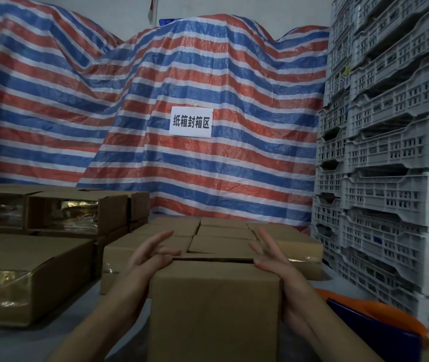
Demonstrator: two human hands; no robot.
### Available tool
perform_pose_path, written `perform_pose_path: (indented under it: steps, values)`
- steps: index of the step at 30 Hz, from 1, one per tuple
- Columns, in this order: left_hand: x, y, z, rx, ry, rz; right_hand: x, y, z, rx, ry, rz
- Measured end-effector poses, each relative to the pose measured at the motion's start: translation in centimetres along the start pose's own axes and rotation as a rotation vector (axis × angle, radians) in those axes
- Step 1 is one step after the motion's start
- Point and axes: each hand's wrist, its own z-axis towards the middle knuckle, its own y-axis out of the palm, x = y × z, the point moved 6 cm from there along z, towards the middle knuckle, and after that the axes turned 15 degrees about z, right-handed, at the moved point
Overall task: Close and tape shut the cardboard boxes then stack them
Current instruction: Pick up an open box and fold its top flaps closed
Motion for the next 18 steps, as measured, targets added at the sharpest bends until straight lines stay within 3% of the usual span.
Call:
perform_pose_path:
  steps: [10,15,18]
  values:
    - [0.1,-0.4,0.3,-0.026,-0.029,0.168,0.1,0.2,-0.3,0.095,-0.089,-0.148]
    - [3.5,0.0,0.5,-0.155,0.013,0.636,0.0,0.0,-0.1,0.117,-0.107,-0.17]
    - [6.6,2.4,-0.3,-0.224,0.233,0.986,0.0,-0.1,-0.1,0.121,-0.1,-0.183]
